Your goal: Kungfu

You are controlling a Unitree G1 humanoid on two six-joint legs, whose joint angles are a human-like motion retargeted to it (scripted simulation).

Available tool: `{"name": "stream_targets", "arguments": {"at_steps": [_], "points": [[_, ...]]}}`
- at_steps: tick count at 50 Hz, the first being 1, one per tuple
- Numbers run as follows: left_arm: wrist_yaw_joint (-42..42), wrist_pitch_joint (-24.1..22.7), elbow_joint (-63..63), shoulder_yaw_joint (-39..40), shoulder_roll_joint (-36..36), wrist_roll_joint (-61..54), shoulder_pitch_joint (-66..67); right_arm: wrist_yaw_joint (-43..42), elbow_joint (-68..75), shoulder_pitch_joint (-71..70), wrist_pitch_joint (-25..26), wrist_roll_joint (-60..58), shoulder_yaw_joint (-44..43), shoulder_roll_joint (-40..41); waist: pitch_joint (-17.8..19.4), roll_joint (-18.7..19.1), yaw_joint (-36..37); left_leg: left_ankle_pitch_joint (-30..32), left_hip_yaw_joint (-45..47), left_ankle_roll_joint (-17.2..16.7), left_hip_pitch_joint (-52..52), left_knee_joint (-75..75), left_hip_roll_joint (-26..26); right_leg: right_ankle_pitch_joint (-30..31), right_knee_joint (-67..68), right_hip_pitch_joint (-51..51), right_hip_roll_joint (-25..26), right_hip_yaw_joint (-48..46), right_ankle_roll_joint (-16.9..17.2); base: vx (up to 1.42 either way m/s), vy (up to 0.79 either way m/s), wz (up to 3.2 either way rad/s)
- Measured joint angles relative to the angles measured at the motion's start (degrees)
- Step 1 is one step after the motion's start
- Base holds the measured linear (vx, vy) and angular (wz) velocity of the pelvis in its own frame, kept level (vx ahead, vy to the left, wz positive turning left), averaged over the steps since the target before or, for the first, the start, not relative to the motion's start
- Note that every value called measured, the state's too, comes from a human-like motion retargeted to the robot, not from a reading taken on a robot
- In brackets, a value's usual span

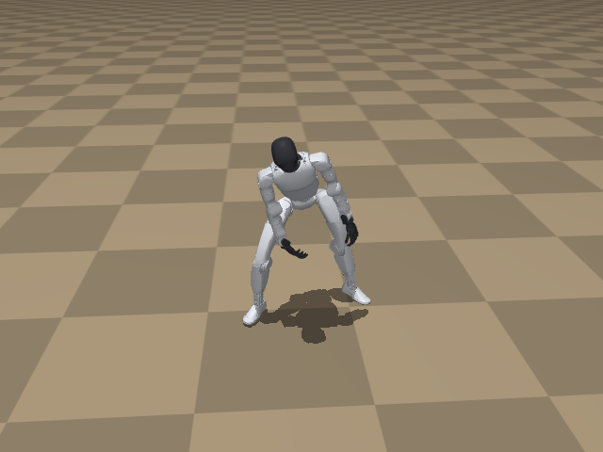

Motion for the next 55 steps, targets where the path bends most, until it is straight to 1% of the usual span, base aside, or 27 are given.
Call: {"name": "stream_targets", "arguments": {"at_steps": [3,5,7,10,12,14,16,18,20,23,25,27,28,29,30,31,32,33,35,37,38,40,42,45,48,52,55], "points": [[0.0,-1.1,-4.4,0.2,0.5,3.0,-0.6,-0.2,-6.4,0.6,0.4,0.3,1.5,-2.7,0.0,-1.5,0.1,-0.6,1.3,0.0,-1.2,0.3,0.8,-0.2,-0.6,0.7,-0.8,-1.6,0.0,0.03,-0.03,0.37],[-0.3,-2.2,-9.4,0.0,0.0,6.2,-0.5,0.4,-15.8,3.4,2.4,2.9,2.4,-7.3,-1.0,-2.5,-1.0,-0.4,2.9,0.0,-2.1,-0.4,-1.2,1.8,-3.7,1.3,-3.2,-1.7,0.9,0.06,0.07,1.22],[-1.4,-3.6,-14.8,-0.6,1.2,9.6,-1.1,0.7,-25.7,6.9,3.3,7.4,2.4,-11.4,-1.1,-2.5,-1.0,1.4,5.1,0.0,-4.2,0.6,0.4,1.9,-4.1,3.4,-4.0,-4.1,1.0,0.01,0.0,0.98],[-3.5,-6.1,-24.4,-3.6,4.8,15.8,-3.0,-0.5,-40.5,14.5,3.0,17.0,2.1,-17.1,-1.5,-2.3,0.7,6.2,13.0,0.0,-5.3,1.4,5.4,0.2,-3.9,9.1,-3.5,-9.8,0.5,0.13,-0.09,0.32],[-3.2,-7.3,-32.4,-5.6,8.5,19.6,-4.7,-2.7,-50.8,21.3,3.4,24.3,1.1,-20.6,-0.4,-3.4,4.5,5.9,16.4,0.0,-4.6,7.2,12.4,-0.7,-4.8,14.7,0.1,-12.6,0.0,0.33,-0.24,-0.94],[-3.3,-8.8,-40.9,-7.4,11.6,21.6,-6.6,-4.2,-60.8,30.0,4.0,31.0,-1.5,-24.9,-0.4,-4.8,7.2,3.5,13.9,0.0,-5.7,12.9,15.2,1.0,-7.9,19.6,2.0,-13.8,0.0,0.4,0.1,-0.68],[-4.1,-9.7,-49.2,-8.5,14.8,21.0,-8.7,-5.4,-69.4,39.6,4.7,36.8,-5.7,-28.6,-1.0,-6.5,9.2,0.7,8.0,0.5,-8.8,19.0,15.7,4.0,-11.5,23.2,3.2,-13.4,0.0,0.44,0.33,-0.39],[-5.3,-9.8,-57.2,-9.6,18.4,17.5,-11.5,-7.5,-75.7,48.6,4.2,42.6,-10.3,-31.3,-2.2,-7.5,10.0,-2.0,4.6,1.5,-12.0,24.8,15.8,7.4,-15.6,27.2,3.6,-13.6,0.0,0.44,0.46,0.0],[-7.1,-9.0,-64.4,-10.7,22.2,11.9,-16.0,-10.6,-79.5,56.8,1.9,48.4,-15.4,-32.4,-3.9,-6.7,11.3,-5.0,-0.5,1.8,-16.9,32.0,16.8,11.4,-20.4,32.8,4.9,-16.0,0.0,0.5,0.86,0.02],[-10.8,-10.0,-71.4,-10.9,25.4,4.1,-26.4,-23.0,-76.1,59.2,-7.0,53.6,-17.8,-26.5,-6.4,-5.2,16.0,-10.7,-6.2,4.0,-21.4,40.1,17.0,17.2,-28.9,42.5,8.4,-20.5,-1.0,0.44,0.65,-0.09],[-13.3,-12.3,-74.1,-10.5,27.2,0.4,-35.6,-31.5,-63.0,48.3,-17.8,49.7,-13.3,-16.4,-7.6,-5.4,20.4,-13.9,-8.1,4.9,-22.9,44.2,18.2,20.2,-34.8,47.6,11.2,-24.4,-3.0,0.32,0.66,-0.37],[-13.0,-13.2,-74.1,-8.6,29.0,0.6,-44.0,-30.7,-40.8,28.4,-26.4,48.4,-9.8,-3.5,-8.0,-6.4,23.2,-16.1,-8.5,6.0,-24.0,47.7,18.1,22.1,-38.9,50.0,12.1,-26.4,-4.6,0.18,0.48,-0.42],[-12.6,-13.2,-74.1,-7.0,30.1,1.2,-47.5,-25.2,-29.6,18.6,-26.9,50.8,-11.9,1.8,-7.7,-6.6,24.2,-17.2,-8.1,6.7,-24.1,49.0,18.1,22.9,-40.4,50.9,12.1,-27.3,-4.5,0.06,0.54,-0.32],[-12.4,-13.2,-74.0,-5.1,30.8,1.4,-50.7,-16.8,-17.5,8.9,-24.7,51.8,-17.7,5.0,-7.5,-6.5,25.4,-18.2,-7.7,7.4,-24.5,50.2,18.2,23.5,-41.5,51.2,12.0,-27.9,-4.1,-0.04,0.62,-0.25],[-12.1,-13.2,-74.0,-3.2,31.3,1.5,-53.8,-6.8,-5.0,-0.9,-21.0,52.1,-25.4,7.3,-7.2,-6.3,26.9,-19.3,-7.4,8.2,-25.0,51.4,18.2,24.0,-42.3,51.3,11.9,-28.4,-3.6,-0.06,0.64,-0.1],[-11.9,-13.3,-74.0,-2.2,31.6,1.1,-56.8,1.1,4.2,-7.1,-12.3,50.4,-33.0,7.1,-6.9,-6.7,28.6,-19.9,-7.2,9.1,-25.7,52.4,17.5,24.5,-42.6,50.8,11.2,-28.4,-4.2,-0.04,0.57,0.07],[-11.6,-13.4,-73.9,-1.7,31.8,0.9,-59.9,7.2,11.8,-12.6,-6.4,51.5,-38.2,6.6,-6.6,-7.5,30.3,-20.4,-6.9,10.0,-26.5,53.4,16.7,24.9,-42.9,50.3,10.4,-28.6,-4.7,0.0,0.36,0.34],[-10.9,-13.5,-73.8,-2.2,31.9,1.1,-63.0,9.8,16.3,-16.8,-6.1,58.2,-38.6,5.4,-6.2,-9.0,31.9,-20.9,-6.6,11.1,-27.3,54.4,15.7,25.4,-43.0,50.0,9.4,-29.2,-5.4,-0.02,0.14,0.53],[-10.1,-12.9,-73.7,-2.6,32.2,2.9,-68.5,4.5,17.8,-23.9,-11.2,73.3,-34.0,5.0,-4.7,-11.2,34.5,-21.7,-6.3,12.4,-28.1,55.8,14.4,25.9,-43.5,50.5,8.2,-30.3,-6.4,-0.03,-0.03,0.66],[-9.2,-12.1,-74.1,-1.7,32.8,6.6,-70.1,2.7,15.4,-25.4,-17.7,69.1,-34.7,7.3,-3.8,-11.3,35.5,-22.0,-6.1,12.8,-27.6,56.4,13.8,26.0,-44.1,52.4,8.1,-31.1,-7.1,-0.02,0.01,0.51],[-8.1,-11.5,-74.2,-1.3,33.0,8.7,-70.1,3.9,14.3,-25.7,-18.1,63.7,-34.2,8.2,-3.5,-11.2,35.8,-22.2,-6.1,12.9,-27.5,56.8,14.1,26.0,-44.2,52.9,8.4,-30.8,-7.5,-0.01,0.06,0.13],[-4.9,-10.6,-74.2,-0.8,33.9,12.2,-69.4,8.0,12.4,-26.2,-13.5,55.5,-29.2,9.1,-3.7,-11.3,35.4,-22.8,-6.3,13.1,-27.7,57.2,14.7,25.8,-43.4,52.7,8.6,-30.4,-8.0,-0.01,-0.01,-0.09],[-2.8,-11.2,-74.2,0.4,34.8,13.4,-67.4,9.4,10.2,-25.7,-11.4,51.5,-25.1,9.8,-3.7,-11.1,34.5,-23.6,-6.8,13.0,-27.4,56.4,15.0,25.1,-41.8,51.4,8.7,-28.9,-8.5,-0.05,-0.06,-0.22],[-1.9,-11.8,-74.4,3.0,35.9,13.0,-62.7,7.9,7.5,-24.3,-12.8,50.4,-22.2,10.8,-3.4,-10.5,32.8,-23.0,-7.8,11.9,-26.1,54.4,15.2,23.8,-39.2,49.7,9.0,-25.9,-9.0,-0.07,-0.14,-0.24],[-0.4,-10.8,-74.3,7.1,37.6,12.4,-54.7,8.7,3.4,-22.5,-13.1,52.0,-19.3,11.4,-3.0,-10.1,30.6,-21.7,-8.1,10.5,-24.0,52.1,16.2,22.2,-37.7,49.1,9.7,-23.9,-6.3,-0.14,-0.33,-0.3],[0.0,-10.2,-74.7,17.6,40.5,7.7,-37.0,8.0,-4.9,-20.8,-13.1,50.3,-15.9,11.1,-2.6,-9.8,26.8,-19.6,-7.7,7.6,-19.5,47.3,17.8,20.0,-35.8,47.4,10.5,-22.1,-2.5,-0.16,-0.46,-0.43],[-4.3,-8.6,-75.2,30.7,38.2,3.0,-19.5,7.2,-15.2,-19.8,-12.4,47.6,-13.2,8.4,-2.8,-10.3,24.0,-17.5,-6.5,4.4,-14.2,41.4,17.9,17.8,-32.4,44.5,10.1,-20.1,-0.4,-0.18,-0.56,-0.42]]}}
